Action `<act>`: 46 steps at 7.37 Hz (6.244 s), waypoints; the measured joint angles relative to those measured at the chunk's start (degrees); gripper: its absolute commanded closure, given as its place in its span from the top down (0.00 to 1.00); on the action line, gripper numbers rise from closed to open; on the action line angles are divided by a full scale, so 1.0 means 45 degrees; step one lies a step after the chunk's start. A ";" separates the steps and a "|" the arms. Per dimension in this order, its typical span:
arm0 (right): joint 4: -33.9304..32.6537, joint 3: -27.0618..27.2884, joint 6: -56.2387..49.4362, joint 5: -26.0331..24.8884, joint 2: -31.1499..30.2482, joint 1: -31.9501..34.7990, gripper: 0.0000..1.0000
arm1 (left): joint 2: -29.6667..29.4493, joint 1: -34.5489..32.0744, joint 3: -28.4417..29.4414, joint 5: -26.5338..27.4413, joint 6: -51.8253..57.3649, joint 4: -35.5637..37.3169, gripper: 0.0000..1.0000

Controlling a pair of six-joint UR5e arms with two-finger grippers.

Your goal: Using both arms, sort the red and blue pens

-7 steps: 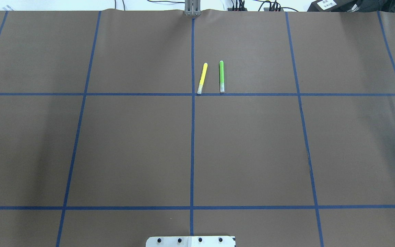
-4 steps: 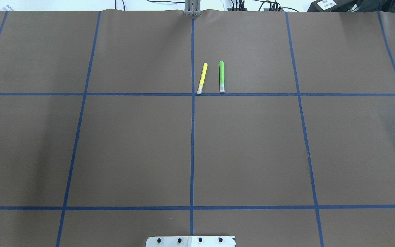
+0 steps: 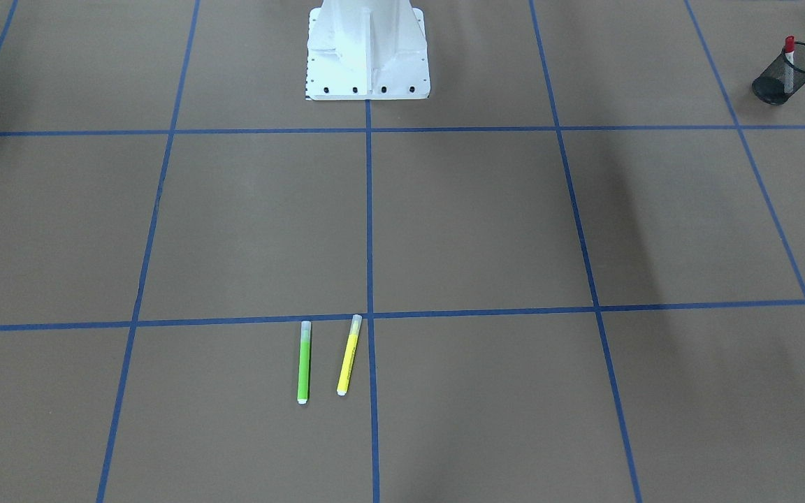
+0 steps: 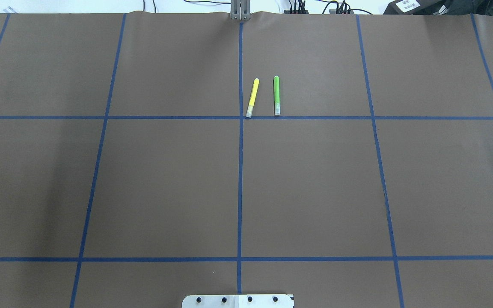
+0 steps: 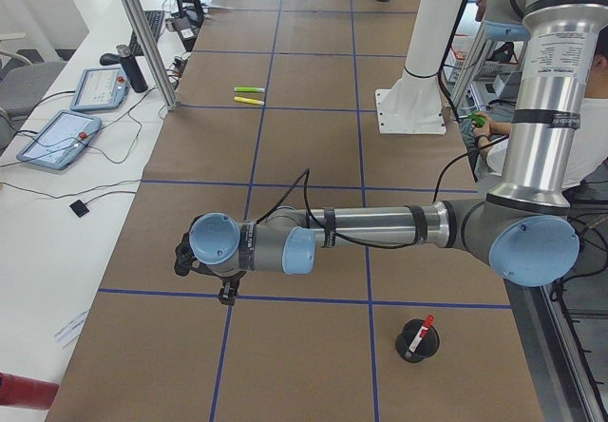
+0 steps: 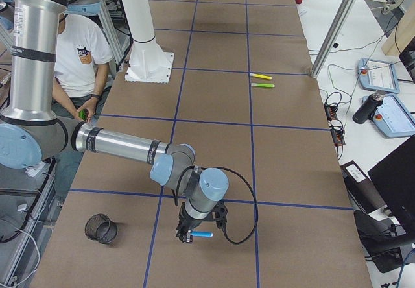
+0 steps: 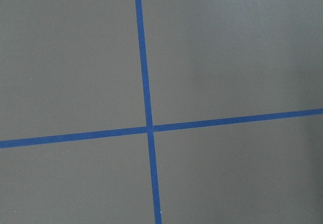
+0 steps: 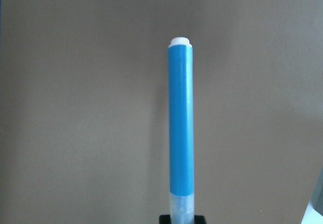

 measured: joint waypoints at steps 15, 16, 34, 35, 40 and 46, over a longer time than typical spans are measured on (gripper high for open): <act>-0.8099 0.0013 -0.4936 -0.2347 -0.2521 0.1754 0.00 | 0.0274 -0.0059 -0.1172 -0.0511 -0.0083 -0.1053 1.00; -0.8080 -0.0344 -0.4889 -0.2183 -0.2296 0.1741 0.00 | 0.0311 -0.0067 -0.1297 -0.0584 -0.0090 -0.1033 1.00; -0.1511 -0.1459 -0.4872 0.3410 -0.0870 0.1686 1.00 | 0.0681 -0.0036 -0.1983 -0.0078 -0.1068 -0.1009 1.00; -0.0312 -0.1255 -0.4780 0.4032 -0.0728 0.1693 1.00 | 0.0689 -0.0036 -0.2005 0.0497 -0.1056 -0.1024 1.00; 0.5071 -0.1029 0.0821 0.4450 0.0736 0.1255 1.00 | 0.0527 0.0232 -0.1994 0.2152 -0.1224 -0.0422 1.00; 0.5656 -0.0817 0.4260 0.3913 0.2262 -0.0555 1.00 | 0.0615 0.0770 -0.1982 0.2204 -0.3078 -0.0137 1.00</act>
